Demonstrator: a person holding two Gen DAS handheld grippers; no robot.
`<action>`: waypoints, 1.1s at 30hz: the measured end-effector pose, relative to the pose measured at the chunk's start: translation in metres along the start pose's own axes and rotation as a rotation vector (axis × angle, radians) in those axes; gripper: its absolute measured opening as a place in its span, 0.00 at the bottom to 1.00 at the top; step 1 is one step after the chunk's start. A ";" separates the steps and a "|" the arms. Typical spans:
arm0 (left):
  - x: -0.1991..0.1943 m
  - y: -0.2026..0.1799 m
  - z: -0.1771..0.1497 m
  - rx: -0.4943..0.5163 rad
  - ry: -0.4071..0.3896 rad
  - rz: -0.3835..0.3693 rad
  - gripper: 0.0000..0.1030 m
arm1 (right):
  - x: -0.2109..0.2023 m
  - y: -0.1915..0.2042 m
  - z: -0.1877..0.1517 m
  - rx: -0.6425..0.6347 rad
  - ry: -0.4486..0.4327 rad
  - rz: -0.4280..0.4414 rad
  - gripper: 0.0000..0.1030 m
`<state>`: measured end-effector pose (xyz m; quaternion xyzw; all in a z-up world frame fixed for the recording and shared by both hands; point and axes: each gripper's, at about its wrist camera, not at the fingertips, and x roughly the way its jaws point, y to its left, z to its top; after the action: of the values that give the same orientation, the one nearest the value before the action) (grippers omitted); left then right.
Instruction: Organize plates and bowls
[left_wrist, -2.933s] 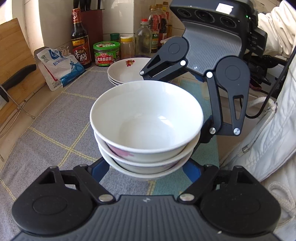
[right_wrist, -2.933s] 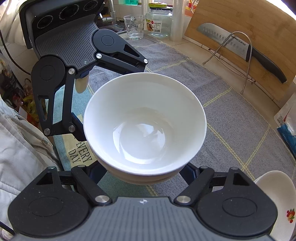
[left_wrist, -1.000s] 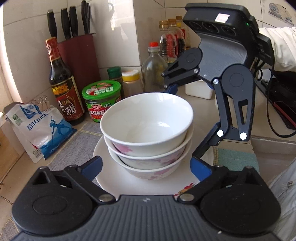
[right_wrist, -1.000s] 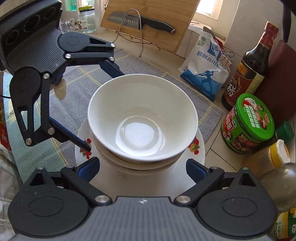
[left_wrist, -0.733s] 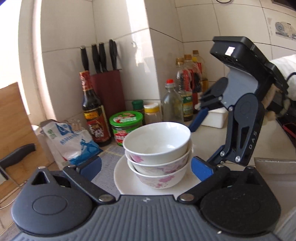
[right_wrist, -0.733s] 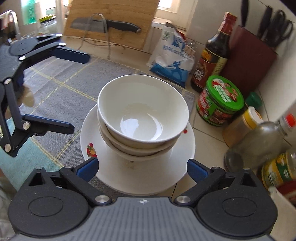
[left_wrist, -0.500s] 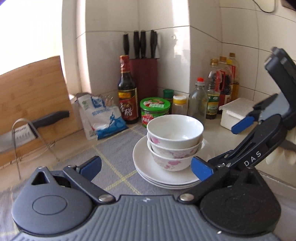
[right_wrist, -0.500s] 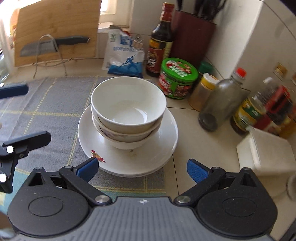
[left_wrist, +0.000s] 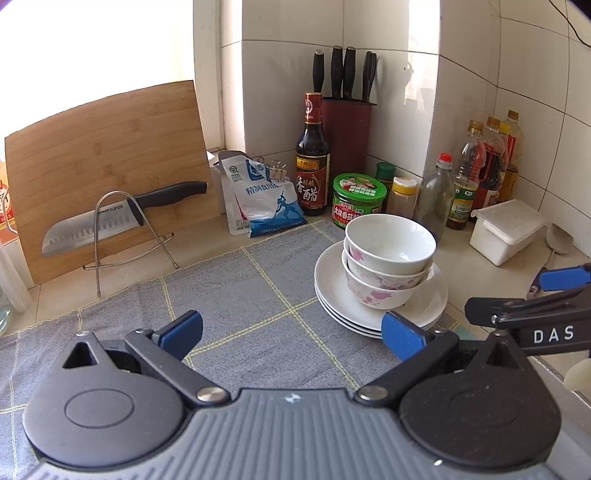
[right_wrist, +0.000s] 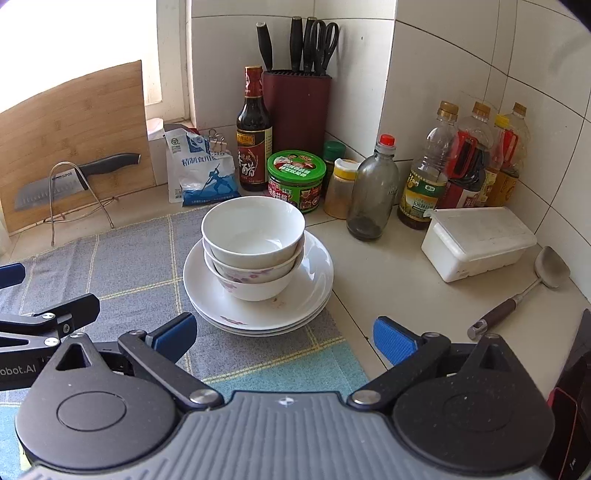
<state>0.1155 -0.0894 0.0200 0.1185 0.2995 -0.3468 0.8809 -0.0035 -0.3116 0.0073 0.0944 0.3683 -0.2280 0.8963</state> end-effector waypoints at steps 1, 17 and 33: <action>-0.002 0.000 0.000 -0.003 -0.001 0.003 0.99 | -0.001 0.001 0.000 0.002 -0.006 0.000 1.00; -0.011 0.005 0.005 -0.023 -0.028 0.052 0.99 | -0.015 0.011 0.002 -0.015 -0.045 -0.016 1.00; -0.013 0.004 0.008 -0.030 -0.042 0.079 0.99 | -0.018 0.010 0.005 -0.024 -0.062 -0.011 1.00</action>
<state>0.1141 -0.0828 0.0339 0.1097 0.2810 -0.3098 0.9017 -0.0070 -0.2981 0.0235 0.0745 0.3438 -0.2313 0.9071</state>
